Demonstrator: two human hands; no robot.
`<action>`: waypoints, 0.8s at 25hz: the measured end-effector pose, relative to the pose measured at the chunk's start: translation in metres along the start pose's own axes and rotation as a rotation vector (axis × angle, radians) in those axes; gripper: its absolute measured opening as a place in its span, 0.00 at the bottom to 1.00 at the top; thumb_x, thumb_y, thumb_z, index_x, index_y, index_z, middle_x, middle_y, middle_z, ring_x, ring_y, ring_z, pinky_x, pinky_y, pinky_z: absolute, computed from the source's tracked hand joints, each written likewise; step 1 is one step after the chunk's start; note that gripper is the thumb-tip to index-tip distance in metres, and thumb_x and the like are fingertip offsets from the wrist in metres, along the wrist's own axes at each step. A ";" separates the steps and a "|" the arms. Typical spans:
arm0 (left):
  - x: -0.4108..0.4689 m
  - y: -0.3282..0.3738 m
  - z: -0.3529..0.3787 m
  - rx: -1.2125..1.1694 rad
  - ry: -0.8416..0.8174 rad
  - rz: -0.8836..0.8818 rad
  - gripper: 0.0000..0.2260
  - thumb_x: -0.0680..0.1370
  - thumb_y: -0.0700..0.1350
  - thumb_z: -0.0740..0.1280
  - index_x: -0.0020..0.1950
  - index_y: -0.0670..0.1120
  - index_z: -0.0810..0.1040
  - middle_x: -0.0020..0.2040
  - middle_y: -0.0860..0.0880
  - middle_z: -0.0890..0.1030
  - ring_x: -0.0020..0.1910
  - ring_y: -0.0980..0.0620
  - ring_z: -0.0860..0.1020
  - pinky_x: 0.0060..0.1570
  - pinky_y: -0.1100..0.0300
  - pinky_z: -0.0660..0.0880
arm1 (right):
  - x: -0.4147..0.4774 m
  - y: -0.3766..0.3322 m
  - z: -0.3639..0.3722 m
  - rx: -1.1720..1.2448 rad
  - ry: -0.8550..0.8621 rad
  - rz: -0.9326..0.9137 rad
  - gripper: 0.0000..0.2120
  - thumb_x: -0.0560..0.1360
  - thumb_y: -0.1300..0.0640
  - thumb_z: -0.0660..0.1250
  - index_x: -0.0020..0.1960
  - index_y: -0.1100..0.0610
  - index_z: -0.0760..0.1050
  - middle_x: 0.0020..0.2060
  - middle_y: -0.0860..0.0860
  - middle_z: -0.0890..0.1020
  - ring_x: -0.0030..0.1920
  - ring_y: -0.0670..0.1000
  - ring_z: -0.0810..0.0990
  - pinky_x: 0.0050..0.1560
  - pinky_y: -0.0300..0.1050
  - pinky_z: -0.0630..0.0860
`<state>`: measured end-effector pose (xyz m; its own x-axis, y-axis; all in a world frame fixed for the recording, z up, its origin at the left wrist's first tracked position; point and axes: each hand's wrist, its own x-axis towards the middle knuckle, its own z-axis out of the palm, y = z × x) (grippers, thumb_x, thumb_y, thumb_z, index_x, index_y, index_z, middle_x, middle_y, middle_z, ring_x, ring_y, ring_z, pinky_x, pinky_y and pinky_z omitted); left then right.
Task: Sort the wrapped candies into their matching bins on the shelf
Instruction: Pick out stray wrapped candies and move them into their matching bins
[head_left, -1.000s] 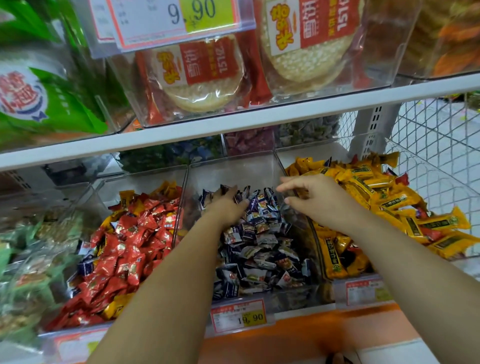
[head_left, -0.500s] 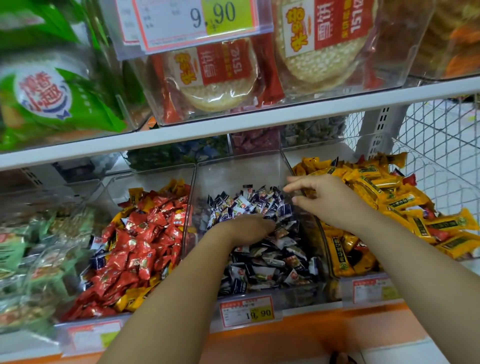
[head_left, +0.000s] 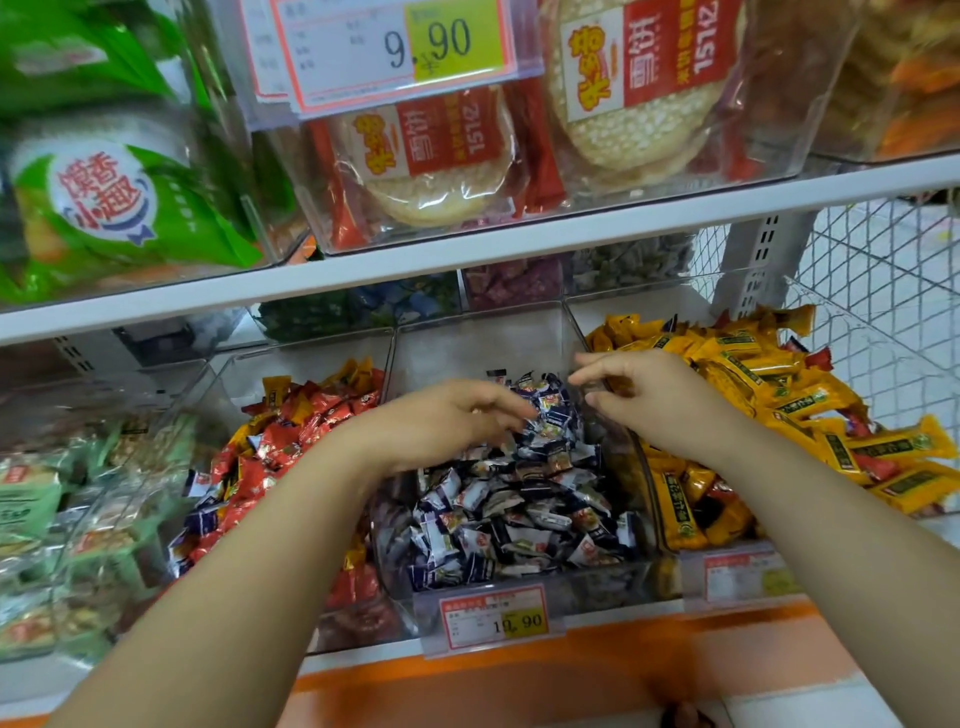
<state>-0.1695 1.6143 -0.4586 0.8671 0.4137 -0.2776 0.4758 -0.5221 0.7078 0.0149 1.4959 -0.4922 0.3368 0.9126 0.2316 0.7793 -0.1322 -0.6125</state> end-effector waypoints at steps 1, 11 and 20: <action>-0.004 0.004 0.007 -0.034 -0.128 0.011 0.13 0.82 0.42 0.57 0.61 0.54 0.75 0.61 0.54 0.78 0.50 0.58 0.79 0.55 0.63 0.75 | 0.000 0.000 0.000 -0.001 -0.002 0.001 0.13 0.76 0.61 0.66 0.59 0.52 0.78 0.67 0.47 0.73 0.65 0.47 0.71 0.58 0.33 0.66; 0.057 -0.025 0.026 0.256 -0.112 -0.129 0.22 0.81 0.39 0.57 0.72 0.58 0.64 0.75 0.52 0.61 0.68 0.50 0.68 0.63 0.58 0.67 | -0.002 -0.001 0.000 0.056 0.000 0.011 0.12 0.76 0.61 0.65 0.58 0.53 0.79 0.66 0.47 0.73 0.65 0.46 0.71 0.56 0.31 0.66; 0.059 -0.027 0.003 -0.081 0.268 -0.172 0.21 0.79 0.32 0.54 0.68 0.50 0.71 0.66 0.44 0.72 0.45 0.46 0.78 0.36 0.57 0.77 | -0.007 -0.001 -0.001 0.014 -0.007 -0.031 0.12 0.77 0.61 0.64 0.58 0.53 0.79 0.67 0.48 0.73 0.66 0.46 0.71 0.58 0.28 0.64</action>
<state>-0.1308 1.6507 -0.4959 0.7000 0.6779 -0.2245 0.5894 -0.3710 0.7176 0.0123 1.4896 -0.4923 0.3086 0.9189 0.2457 0.7819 -0.0979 -0.6157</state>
